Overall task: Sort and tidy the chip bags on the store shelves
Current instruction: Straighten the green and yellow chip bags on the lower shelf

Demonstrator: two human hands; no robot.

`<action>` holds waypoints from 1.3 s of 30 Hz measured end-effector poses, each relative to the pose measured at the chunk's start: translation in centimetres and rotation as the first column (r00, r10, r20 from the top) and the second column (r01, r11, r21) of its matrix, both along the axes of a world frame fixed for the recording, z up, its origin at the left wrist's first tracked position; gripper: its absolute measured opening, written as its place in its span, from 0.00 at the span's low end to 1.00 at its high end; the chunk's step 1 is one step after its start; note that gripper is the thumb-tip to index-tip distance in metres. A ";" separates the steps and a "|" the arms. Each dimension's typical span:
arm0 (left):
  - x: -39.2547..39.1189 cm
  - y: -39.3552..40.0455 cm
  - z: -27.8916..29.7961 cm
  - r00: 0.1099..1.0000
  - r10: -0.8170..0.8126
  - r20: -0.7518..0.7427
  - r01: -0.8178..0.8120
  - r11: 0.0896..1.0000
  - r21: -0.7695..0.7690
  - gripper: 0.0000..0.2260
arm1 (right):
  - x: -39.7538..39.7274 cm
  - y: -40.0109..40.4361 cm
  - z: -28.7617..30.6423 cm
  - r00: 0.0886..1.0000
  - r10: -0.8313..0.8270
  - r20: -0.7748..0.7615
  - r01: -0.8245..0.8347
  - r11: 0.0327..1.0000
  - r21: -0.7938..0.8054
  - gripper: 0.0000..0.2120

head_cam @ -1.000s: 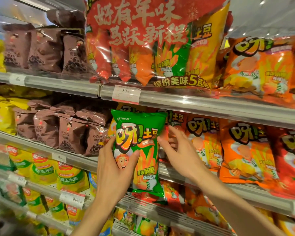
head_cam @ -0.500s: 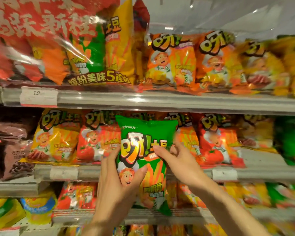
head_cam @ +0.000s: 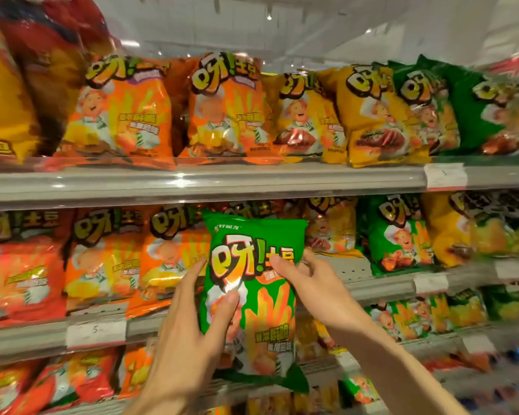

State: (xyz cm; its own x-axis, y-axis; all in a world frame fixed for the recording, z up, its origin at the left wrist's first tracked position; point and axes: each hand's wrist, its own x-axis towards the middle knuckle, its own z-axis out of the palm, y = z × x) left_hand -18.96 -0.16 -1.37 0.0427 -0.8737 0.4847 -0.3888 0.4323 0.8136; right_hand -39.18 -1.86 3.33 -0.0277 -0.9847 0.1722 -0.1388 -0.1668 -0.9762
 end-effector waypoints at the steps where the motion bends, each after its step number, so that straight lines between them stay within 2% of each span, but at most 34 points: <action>1: -1.8 -0.2 0.0 1.000 -0.010 0.009 0.010 1.000 -0.002 0.33 | -1.9 0.0 0.2 1.000 0.001 -0.011 -0.001 1.000 0.002 0.11; 5: -9.0 -0.8 0.1 0.997 -0.060 0.051 0.058 0.998 0.039 0.30 | -9.5 -0.9 0.4 0.999 0.013 -0.048 -0.012 1.000 0.015 0.11; 6: -10.6 -1.1 0.1 0.995 -0.079 0.059 0.076 0.996 0.040 0.30 | -11.3 -1.3 0.4 0.998 0.012 -0.055 -0.011 1.000 0.018 0.17; 9: -15.1 -2.4 0.3 0.990 -0.112 0.080 0.109 0.993 0.037 0.31 | -15.8 -3.4 0.3 0.997 -0.063 -0.053 0.065 0.997 0.033 0.51; 10: -16.4 -2.9 0.4 0.989 -0.124 0.075 0.119 0.991 0.063 0.31 | -17.1 -4.0 0.2 0.995 -0.081 -0.057 0.084 0.995 0.045 0.56; 12: -18.7 -4.0 0.6 0.986 -0.156 0.052 0.150 0.984 0.101 0.33 | -19.0 -4.8 0.8 0.995 -0.097 -0.032 0.099 0.993 0.061 0.52; 15: -21.1 -5.9 0.6 0.986 -0.165 0.030 0.161 0.979 0.124 0.39 | -21.2 -7.0 1.1 0.991 -0.133 -0.011 0.134 0.991 0.029 0.29; 19: -22.9 -7.5 1.1 0.990 -0.144 0.014 0.141 0.983 0.115 0.35 | -21.7 -8.7 1.1 0.955 -0.248 -0.164 0.245 0.969 -0.039 0.37; 23: -23.7 -8.3 1.6 0.996 -0.082 0.026 0.080 0.994 0.071 0.29 | -23.1 -8.3 0.8 0.884 -0.337 -0.325 0.316 0.942 -0.117 0.36; 25: -23.8 -8.7 1.3 0.998 -0.049 0.031 0.047 0.998 0.052 0.31 | -24.2 -7.5 0.9 0.827 -0.369 -0.425 0.318 0.929 -0.188 0.34; 28: -24.4 -9.1 1.4 0.998 -0.021 0.057 0.019 1.000 0.022 0.37 | -26.2 -6.3 0.8 0.654 -0.506 -0.562 0.324 0.859 -0.396 0.28; 33: -25.7 -9.7 1.4 0.998 -0.001 0.069 -0.002 0.999 0.034 0.38 | -31.0 -5.3 0.3 0.343 -0.712 -0.613 0.352 0.702 -0.619 0.21; 36: -26.2 -10.1 1.1 0.998 0.012 0.063 -0.015 0.999 0.046 0.38 | -33.6 -5.6 -0.3 0.204 -0.773 -0.601 0.423 0.624 -0.658 0.27; 39: -26.6 -10.2 0.9 0.999 0.014 0.046 -0.016 0.999 0.035 0.37 | -35.8 -6.6 -1.4 0.198 -0.743 -0.640 0.501 0.637 -0.585 0.39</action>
State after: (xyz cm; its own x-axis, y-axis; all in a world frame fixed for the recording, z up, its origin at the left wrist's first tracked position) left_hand -45.59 -10.37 -0.46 0.0340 -0.8895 0.4556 -0.4325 0.3979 0.8091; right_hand -74.93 -8.51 1.91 -0.3538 -0.6424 0.6799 -0.9335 0.1965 -0.3000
